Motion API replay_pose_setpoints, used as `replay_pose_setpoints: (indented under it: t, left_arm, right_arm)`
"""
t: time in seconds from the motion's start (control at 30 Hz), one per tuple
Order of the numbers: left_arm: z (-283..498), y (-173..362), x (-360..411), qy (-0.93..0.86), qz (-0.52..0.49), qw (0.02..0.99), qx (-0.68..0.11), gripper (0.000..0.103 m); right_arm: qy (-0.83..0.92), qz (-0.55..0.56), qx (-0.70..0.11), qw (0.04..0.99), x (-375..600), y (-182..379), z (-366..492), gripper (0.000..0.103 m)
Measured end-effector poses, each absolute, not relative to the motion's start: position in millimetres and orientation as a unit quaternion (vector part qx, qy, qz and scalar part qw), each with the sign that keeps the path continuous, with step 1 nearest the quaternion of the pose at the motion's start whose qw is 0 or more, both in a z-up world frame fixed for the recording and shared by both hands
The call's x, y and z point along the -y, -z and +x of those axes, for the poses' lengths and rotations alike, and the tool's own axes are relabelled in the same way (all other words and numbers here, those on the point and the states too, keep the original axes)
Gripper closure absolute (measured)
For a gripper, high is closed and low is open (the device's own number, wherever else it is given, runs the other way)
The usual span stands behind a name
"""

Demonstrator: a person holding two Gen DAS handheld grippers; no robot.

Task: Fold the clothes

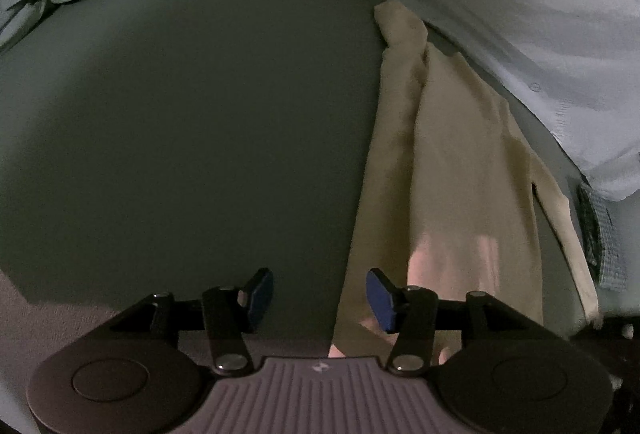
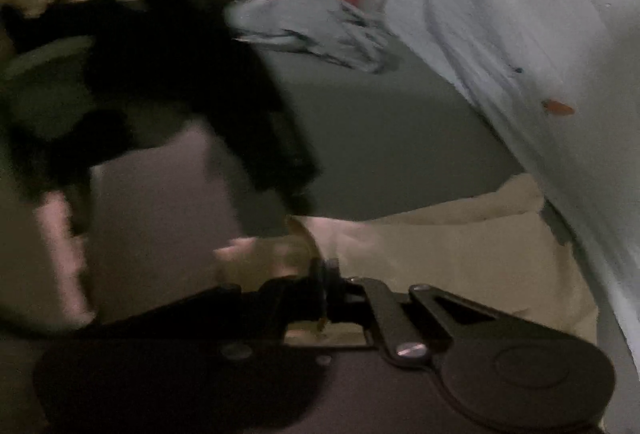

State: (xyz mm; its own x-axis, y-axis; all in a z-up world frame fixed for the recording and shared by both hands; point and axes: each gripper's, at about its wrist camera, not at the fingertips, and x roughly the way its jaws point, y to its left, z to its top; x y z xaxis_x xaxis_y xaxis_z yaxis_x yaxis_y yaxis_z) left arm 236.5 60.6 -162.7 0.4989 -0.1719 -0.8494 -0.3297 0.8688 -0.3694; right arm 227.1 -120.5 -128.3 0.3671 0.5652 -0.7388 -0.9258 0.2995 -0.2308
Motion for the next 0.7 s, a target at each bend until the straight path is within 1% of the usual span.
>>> replay_pose_setpoints:
  t: [0.07,0.13,0.17,0.2,0.23,0.33,0.37,0.4,0.47,0.53,0.57,0.6,0.63,0.67,0.7]
  left_arm:
    - [238.9,163.3,-59.0,-0.044,-0.251,0.828,-0.5,0.049]
    - [242.6,163.6,-55.8,-0.04,-0.246,0.828,-0.502,0.049]
    - [244.6,162.8,-53.3,-0.037,-0.24,0.83,-0.503,0.049]
    - [246.2,161.5,-50.3,-0.034,-0.231,0.832,-0.504,0.047]
    - [247.3,160.2,-47.3,-0.031,-0.222,0.834,-0.504,0.043]
    - [248.4,156.3,-38.8,-0.022,-0.196,0.843,-0.501,0.038]
    - [249.4,155.6,-36.1,-0.02,-0.19,0.844,-0.501,0.037]
    - [250.1,155.1,-33.4,-0.018,-0.184,0.846,-0.5,0.035]
    - [251.2,153.7,-28.3,-0.014,-0.17,0.85,-0.499,0.034]
    - [253.6,151.4,-21.0,-0.009,-0.151,0.854,-0.497,0.026]
    - [255.0,149.6,-16.4,-0.006,-0.139,0.858,-0.495,0.023]
    - [257.0,147.9,-10.9,-0.002,-0.126,0.862,-0.492,0.018]
    - [258.7,146.5,-4.8,0.003,-0.113,0.865,-0.489,0.015]
    - [260.4,145.7,1.1,0.007,-0.103,0.868,-0.487,0.011]
    - [263.4,145.2,7.3,0.013,-0.092,0.869,-0.485,0.01]
  right_arm:
    - [-0.494,-0.315,-0.305,0.751,124.7,136.6,226.3,0.102]
    - [-0.483,-0.291,-0.353,0.747,126.7,150.3,236.6,0.102]
    - [-0.48,-0.282,-0.359,0.749,128.1,150.6,239.2,0.101]
    - [-0.477,-0.273,-0.365,0.751,129.5,150.9,241.8,0.099]
    - [-0.474,-0.264,-0.371,0.754,131.0,151.2,244.3,0.098]
    - [-0.465,-0.237,-0.387,0.76,135.3,152.0,252.1,0.081]
    - [-0.462,-0.228,-0.393,0.762,136.7,152.3,254.7,0.068]
    - [-0.459,-0.219,-0.398,0.763,138.1,152.6,257.3,0.061]
    - [-0.45,-0.199,-0.408,0.769,142.4,152.4,263.2,0.06]
    - [-0.423,-0.163,-0.412,0.79,157.1,147.4,274.2,0.053]
    - [-0.407,-0.144,-0.414,0.801,165.3,145.4,279.6,0.05]
    - [-0.389,-0.122,-0.416,0.813,175.3,143.9,284.1,0.043]
    - [-0.367,-0.102,-0.418,0.825,185.7,143.2,289.2,0.034]
    - [-0.335,-0.082,-0.42,0.839,197.2,144.6,296.3,0.021]
    - [-0.303,-0.068,-0.42,0.853,208.7,146.0,302.2,0.02]
